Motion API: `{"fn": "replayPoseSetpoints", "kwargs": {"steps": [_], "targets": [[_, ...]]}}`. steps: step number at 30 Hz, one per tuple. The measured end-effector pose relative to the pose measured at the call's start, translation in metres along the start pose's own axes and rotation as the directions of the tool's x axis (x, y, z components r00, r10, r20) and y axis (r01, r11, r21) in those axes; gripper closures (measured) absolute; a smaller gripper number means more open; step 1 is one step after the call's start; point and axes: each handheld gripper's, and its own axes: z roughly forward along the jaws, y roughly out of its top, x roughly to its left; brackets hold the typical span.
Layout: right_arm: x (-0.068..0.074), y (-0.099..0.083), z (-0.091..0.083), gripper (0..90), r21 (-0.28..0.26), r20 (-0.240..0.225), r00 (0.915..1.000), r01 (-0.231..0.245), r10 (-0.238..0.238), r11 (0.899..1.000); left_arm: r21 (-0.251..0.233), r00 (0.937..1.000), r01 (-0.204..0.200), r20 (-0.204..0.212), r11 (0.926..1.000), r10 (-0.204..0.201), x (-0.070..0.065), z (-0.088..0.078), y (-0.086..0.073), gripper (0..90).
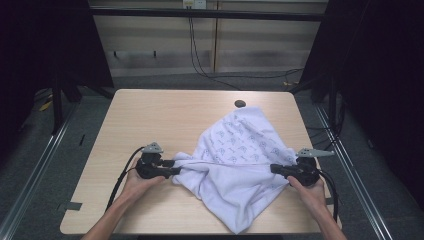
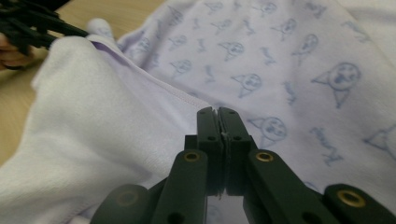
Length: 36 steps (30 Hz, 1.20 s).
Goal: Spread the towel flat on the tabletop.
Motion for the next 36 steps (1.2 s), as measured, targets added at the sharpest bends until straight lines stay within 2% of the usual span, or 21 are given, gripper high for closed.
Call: {"fn": "replayPoseSetpoints", "kwargs": {"steps": [3, 4, 5, 6, 8, 12, 14, 15, 16, 18, 20, 21, 24, 25, 26, 27, 30, 31, 33, 35, 36], "targets": [[-0.006, -0.001, 0.000, 88.3, 0.014, 0.049, 0.9988, -0.006, 0.005, 1.000, 0.007, 0.9991, -0.021, 0.036, 0.9998, 0.020, -0.011, 0.002, -0.003, 53.9], [-0.008, -0.001, 0.000, 88.3, 0.013, 0.053, 0.9986, -0.006, 0.006, 1.000, 0.018, 0.9980, -0.045, 0.046, 0.9988, 0.044, -0.016, 0.003, -0.003, 60.7], [-0.009, -0.002, -0.001, 88.3, 0.014, 0.053, 0.9985, -0.016, 0.016, 1.000, 0.030, 0.9972, -0.070, 0.027, 0.9971, 0.069, -0.022, 0.004, -0.004, 69.2], [-0.011, -0.002, -0.001, 88.3, 0.016, 0.052, 0.9986, -0.012, 0.011, 1.000, 0.042, 0.9961, -0.081, 0.037, 0.9958, 0.080, -0.027, 0.005, -0.004, 78.0], [-0.011, -0.003, 0.000, 88.3, 0.015, 0.055, 0.9985, -0.007, 0.006, 1.000, 0.069, 0.9936, -0.103, 0.053, 0.9923, 0.100, -0.037, 0.002, -0.005, 84.8], [-0.015, -0.002, -0.002, 88.3, 0.006, 0.060, 0.9981, -0.012, 0.012, 1.000, 0.041, 0.9889, -0.077, 0.131, 0.9962, 0.071, -0.043, -0.016, -0.015, 86.8], [-0.018, -0.002, -0.002, 88.2, -0.001, 0.061, 0.9980, -0.018, 0.018, 1.000, -0.005, 0.9861, -0.067, 0.152, 0.9977, 0.067, -0.045, -0.029, -0.017, 85.5], [-0.019, -0.001, -0.002, 88.2, -0.001, 0.061, 0.9979, -0.020, 0.020, 1.000, -0.042, 0.9872, -0.058, 0.146, 0.9974, 0.064, -0.045, -0.036, -0.016, 82.5], [-0.020, -0.001, -0.001, 88.2, -0.006, 0.061, 0.9980, -0.015, 0.016, 1.000, -0.077, 0.9905, -0.052, 0.123, 0.9957, 0.062, -0.045, -0.041, -0.013, 77.5], [-0.021, 0.001, 0.001, 88.2, -0.004, 0.063, 0.9978, -0.022, 0.023, 1.000, -0.118, 0.9926, -0.061, 0.097, 0.9911, 0.073, -0.041, -0.044, -0.004, 69.2], [-0.022, 0.004, 0.003, 88.2, -0.007, 0.070, 0.9974, -0.016, 0.016, 1.000, -0.122, 0.9937, -0.078, 0.070, 0.9895, 0.087, -0.034, -0.037, 0.003, 60.2], [-0.022, 0.005, 0.004, 88.2, -0.006, 0.068, 0.9974, -0.023, 0.024, 1.000, -0.114, 0.9928, -0.091, 0.068, 0.9894, 0.099, -0.032, -0.034, 0.005, 57.0], [-0.022, 0.005, 0.005, 88.1, -0.004, 0.074, 0.9971, -0.014, 0.014, 1.000, -0.048, 0.9864, -0.098, 0.128, 0.9940, 0.103, -0.026, -0.019, 0.006, 52.8], [-0.023, 0.005, 0.005, 88.1, -0.006, 0.075, 0.9971, -0.016, 0.016, 1.000, -0.022, 0.9840, -0.118, 0.131, 0.9927, 0.120, -0.027, -0.015, 0.004, 52.7], [-0.024, 0.005, 0.004, 88.1, -0.006, 0.073, 0.9972, -0.018, 0.018, 1.000, -0.004, 0.9841, -0.138, 0.113, 0.9905, 0.137, -0.030, -0.013, 0.002, 52.9], [-0.025, 0.005, 0.004, 88.1, -0.004, 0.078, 0.9968, -0.018, 0.018, 1.000, 0.006, 0.9817, -0.144, 0.127, 0.9895, 0.142, -0.031, -0.011, 0.000, 51.2], [-0.028, 0.004, 0.004, 88.1, -0.007, 0.076, 0.9967, -0.030, 0.030, 1.000, 0.052, 0.9836, -0.160, 0.093, 0.9857, 0.155, -0.034, -0.003, -0.003, 46.8], [-0.028, 0.004, 0.004, 88.1, -0.009, 0.075, 0.9968, -0.028, 0.029, 1.000, 0.068, 0.9851, -0.167, 0.053, 0.9836, 0.163, -0.034, -0.001, -0.004, 49.5], [-0.027, 0.005, 0.003, 88.1, -0.013, 0.074, 0.9968, -0.029, 0.030, 1.000, 0.077, 0.9851, -0.172, 0.015, 0.9821, 0.171, -0.034, 0.000, -0.003, 57.6], [-0.027, 0.006, 0.002, 88.1, -0.019, 0.072, 0.9970, -0.028, 0.029, 0.999, 0.059, 0.9872, -0.158, 0.030, 0.9856, 0.157, -0.030, -0.001, -0.002, 76.7], [-0.028, 0.007, 0.002, 88.1, -0.019, 0.072, 0.9970, -0.026, 0.027, 0.999, 0.048, 0.9883, -0.149, 0.038, 0.9876, 0.148, -0.027, -0.002, -0.001, 82.4]]}}
